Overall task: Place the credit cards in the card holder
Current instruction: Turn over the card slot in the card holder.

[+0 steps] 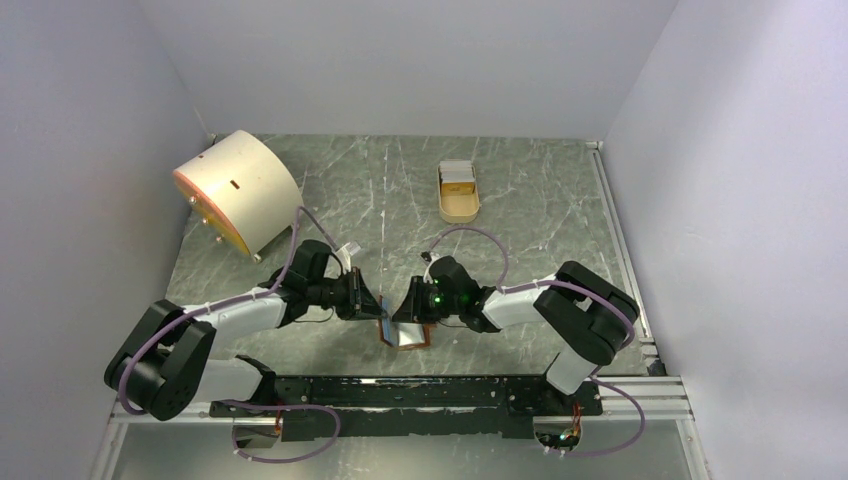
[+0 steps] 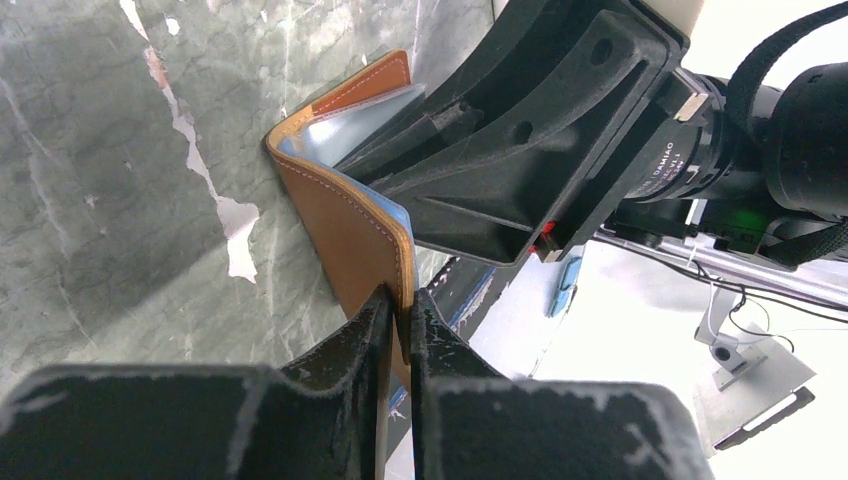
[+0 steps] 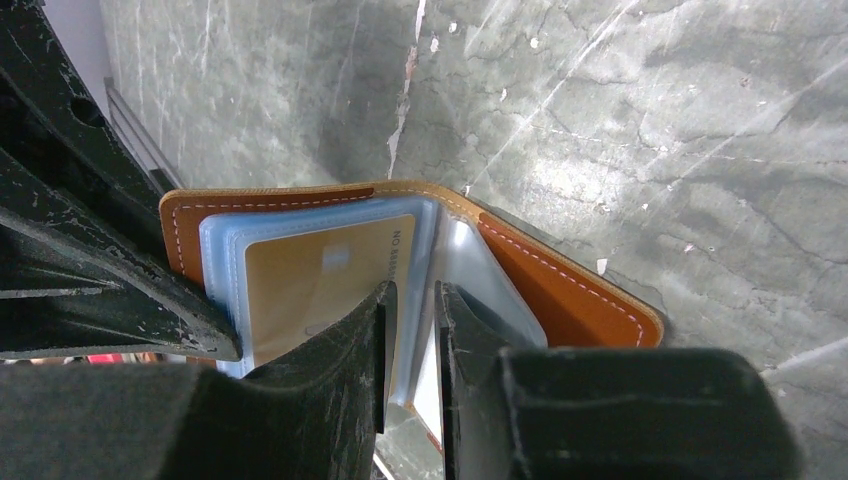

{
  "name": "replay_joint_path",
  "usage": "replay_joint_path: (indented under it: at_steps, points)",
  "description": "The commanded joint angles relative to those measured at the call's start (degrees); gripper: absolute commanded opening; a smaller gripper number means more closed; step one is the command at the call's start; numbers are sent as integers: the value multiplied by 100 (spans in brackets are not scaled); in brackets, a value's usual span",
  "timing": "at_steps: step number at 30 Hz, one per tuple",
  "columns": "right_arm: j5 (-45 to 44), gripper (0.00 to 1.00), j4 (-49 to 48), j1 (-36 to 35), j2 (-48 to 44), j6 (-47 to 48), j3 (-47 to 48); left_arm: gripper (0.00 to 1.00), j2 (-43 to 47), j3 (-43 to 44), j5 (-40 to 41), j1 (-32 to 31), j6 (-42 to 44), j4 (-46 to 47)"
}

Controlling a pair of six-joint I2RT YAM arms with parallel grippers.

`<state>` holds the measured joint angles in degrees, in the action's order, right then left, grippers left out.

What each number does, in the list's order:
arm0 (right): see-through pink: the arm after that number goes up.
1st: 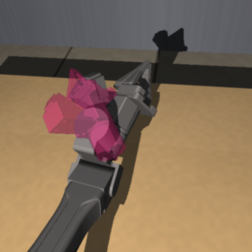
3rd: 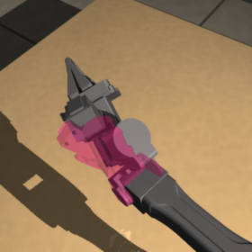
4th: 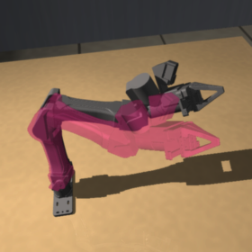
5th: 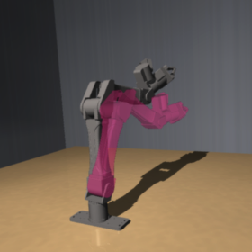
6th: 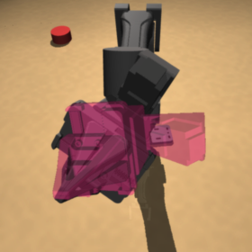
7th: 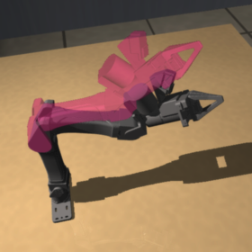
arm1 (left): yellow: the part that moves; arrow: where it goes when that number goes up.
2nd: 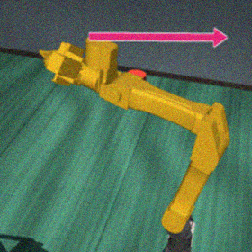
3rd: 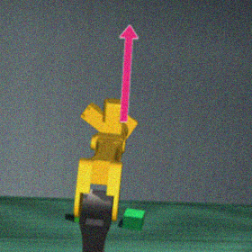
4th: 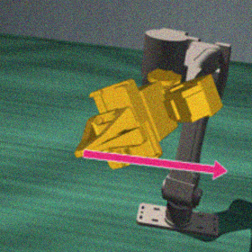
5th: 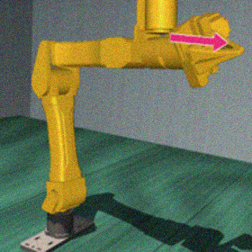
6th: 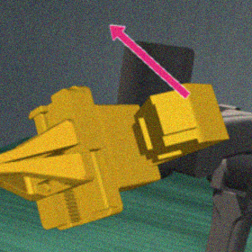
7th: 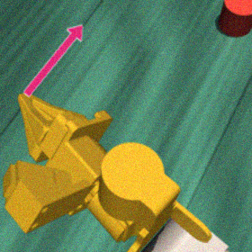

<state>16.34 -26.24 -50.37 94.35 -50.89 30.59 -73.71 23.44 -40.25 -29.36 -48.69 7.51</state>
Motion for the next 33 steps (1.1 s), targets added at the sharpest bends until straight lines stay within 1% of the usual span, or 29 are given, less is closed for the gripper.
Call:
replay_joint_path:
  at_steps: [1, 7, 13, 16, 19, 23, 26, 33]
  points:
    - [62, 26, -49, -92, 111, -43, -89, 13, 59, -79, -416, -43, -193, 906]
    - [62, 26, -73, -89, 107, -60, -97, 13, -48, -101, -395, -43, -142, 896]
    - [86, 26, -118, -88, 122, -85, -111, 15, -142, -213, -450, -39, -248, 1173]
    - [96, 26, -138, -89, 130, -96, -106, 15, -188, -208, -410, -45, -218, 1119]
    - [82, 26, -114, -93, 110, -86, -106, 11, -218, -102, -127, -55, -82, 713]
    - [24, 26, -18, -87, 52, -55, -83, 10, -316, 241, 557, -115, 228, -328]
    - [-32, 26, 84, -99, 36, 4, -24, 10, -404, 492, 941, -230, 396, -847]
    - [-218, 27, 314, -125, -106, 99, 4, 16, -499, 1018, 1634, -488, 431, -1844]
